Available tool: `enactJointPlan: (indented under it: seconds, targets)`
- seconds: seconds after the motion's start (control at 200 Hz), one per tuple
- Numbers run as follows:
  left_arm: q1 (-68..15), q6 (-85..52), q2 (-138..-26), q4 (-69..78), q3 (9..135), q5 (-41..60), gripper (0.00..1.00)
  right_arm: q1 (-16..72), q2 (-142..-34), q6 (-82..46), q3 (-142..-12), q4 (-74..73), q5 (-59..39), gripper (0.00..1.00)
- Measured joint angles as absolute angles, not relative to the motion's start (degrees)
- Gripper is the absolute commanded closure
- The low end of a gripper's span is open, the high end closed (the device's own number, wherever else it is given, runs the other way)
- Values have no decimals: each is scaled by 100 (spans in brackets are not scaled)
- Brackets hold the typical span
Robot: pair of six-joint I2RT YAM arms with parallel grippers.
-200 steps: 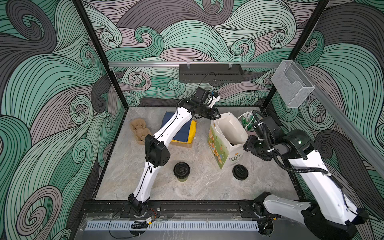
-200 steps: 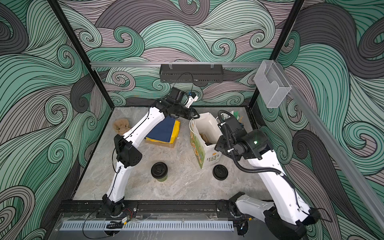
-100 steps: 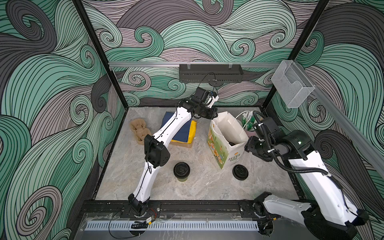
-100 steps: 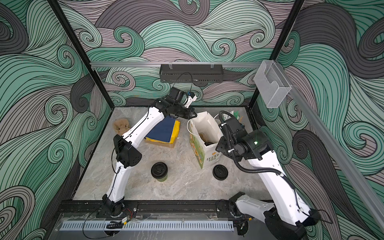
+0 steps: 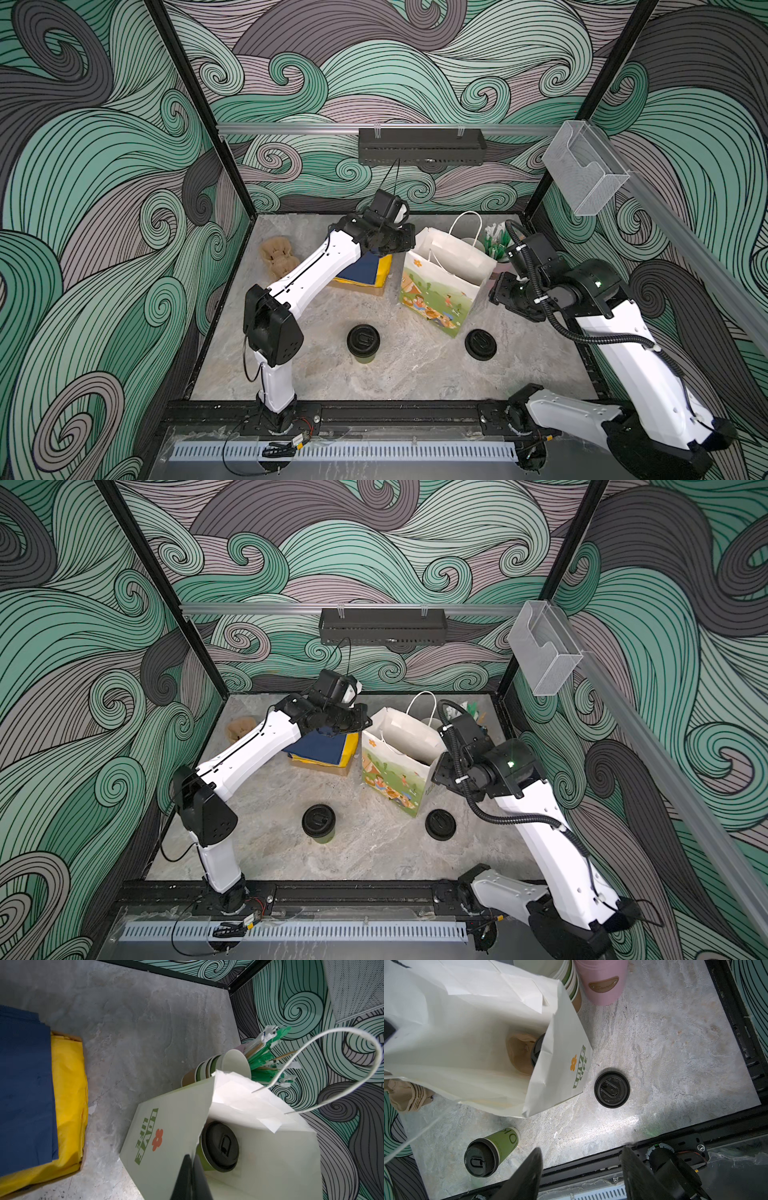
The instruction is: Pack the takeout coffee
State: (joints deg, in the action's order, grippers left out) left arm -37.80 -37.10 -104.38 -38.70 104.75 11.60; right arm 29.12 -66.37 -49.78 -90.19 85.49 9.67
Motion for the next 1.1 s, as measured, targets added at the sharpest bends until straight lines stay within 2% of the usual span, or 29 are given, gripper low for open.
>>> enactJointPlan:
  seconds: [0.3,0.405,0.585,0.625,0.695,0.74,0.85,1.101]
  targets:
    - [-4193,-5194,-9948,-3583,9791,541,99,2598,-6790,-4729,-9244,8521,974,37]
    - [-4287,-5568,-9835,-3568,9671,362,90,2510,-6779,-4716,-9354,8512,972,38]
    - [-4453,-6047,-9277,-3586,9153,-86,63,2456,-6755,-4956,-9367,8652,1074,39]
    - [-4486,-6051,-9129,-3597,9056,-178,60,2408,-6718,-5019,-9356,8670,1098,39]
    - [-4508,-5902,-8943,-3575,9011,-333,48,2344,-6646,-5111,-9338,8709,1127,39]
    - [-4495,-5730,-8892,-3533,9032,-342,45,2327,-6615,-5146,-9336,8733,1131,39]
    - [-4241,-5070,-9089,-3682,9590,38,41,2322,-6580,-5183,-9299,8761,1129,39]
    - [-3861,-3301,-10768,-4998,12145,1181,38,2318,-6630,-5188,-9275,8766,1114,39]
